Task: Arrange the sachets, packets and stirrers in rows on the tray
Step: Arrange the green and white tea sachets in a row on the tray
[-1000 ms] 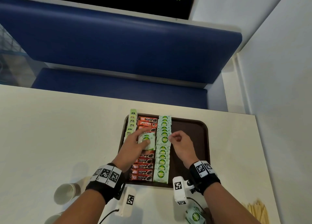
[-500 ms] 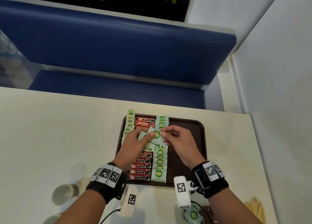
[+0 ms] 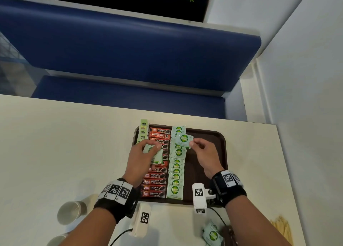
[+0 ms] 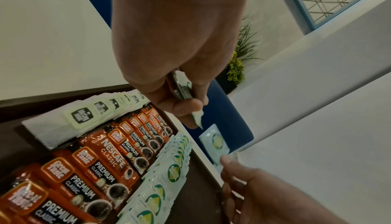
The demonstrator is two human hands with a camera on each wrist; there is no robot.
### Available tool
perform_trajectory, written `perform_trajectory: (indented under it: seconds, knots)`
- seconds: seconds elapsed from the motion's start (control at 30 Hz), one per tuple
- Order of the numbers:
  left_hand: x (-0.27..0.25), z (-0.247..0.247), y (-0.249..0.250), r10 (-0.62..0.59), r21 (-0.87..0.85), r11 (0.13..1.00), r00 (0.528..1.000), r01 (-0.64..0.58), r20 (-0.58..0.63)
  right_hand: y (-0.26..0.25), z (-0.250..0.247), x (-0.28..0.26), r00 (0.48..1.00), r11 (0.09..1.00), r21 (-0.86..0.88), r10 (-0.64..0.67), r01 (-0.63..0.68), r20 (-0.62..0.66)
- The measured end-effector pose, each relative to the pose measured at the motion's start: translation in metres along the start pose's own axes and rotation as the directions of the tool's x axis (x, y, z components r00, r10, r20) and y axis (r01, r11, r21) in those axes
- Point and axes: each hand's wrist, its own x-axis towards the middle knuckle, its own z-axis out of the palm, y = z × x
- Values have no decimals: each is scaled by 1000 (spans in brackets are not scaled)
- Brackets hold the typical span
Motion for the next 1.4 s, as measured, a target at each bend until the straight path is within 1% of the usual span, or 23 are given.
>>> perform_trajectory:
  seconds: [0.1,0.2,0.27,0.37,0.47,0.6,0.7,0.83,1.07,1.23,1.3,1.37,1.4]
  knots:
    - [-1,-5,-5,-20,2,1000,1000,20,-5,37,10,14,999,984,-173,50,-51,-11]
    - [-2,-9,-9,-38,-2,999,999,38,-8,85,20,29,994,930,-351,102,-107,-32]
    - [-2,-12,-11,-53,-8,999,998,52,-16,100,24,29,991,907,-398,127,-135,-47]
    - [-2,-12,-13,-77,-20,997,997,77,-23,97,24,20,985,886,-432,136,-167,-102]
    - [-2,-12,-15,-87,-33,996,996,86,-22,102,27,16,983,894,-411,142,-180,-120]
    - [-2,-10,-17,-84,-22,996,996,84,-20,103,32,18,986,919,-369,96,-140,-136]
    - [-3,-11,-16,-85,-15,996,996,85,-19,98,33,19,987,918,-377,76,-125,-142]
    - [-3,-13,-15,-95,-34,995,995,95,-20,95,31,14,984,905,-399,91,-146,-154]
    - [-3,-13,-12,-92,-30,995,995,91,-22,93,36,8,977,918,-363,93,-158,-191]
    - [-1,-12,-14,-111,-42,993,994,110,-14,96,37,8,964,943,-271,130,-192,-232]
    - [1,-11,-16,-141,-47,989,990,141,3,86,36,5,960,954,-234,125,-186,-252]
    - [3,-8,-17,-166,-80,982,985,170,51,72,36,0,967,977,-155,111,-149,-230]
    - [3,-6,-16,-164,-99,980,983,172,86,63,36,-5,975,986,-102,111,-132,-192]
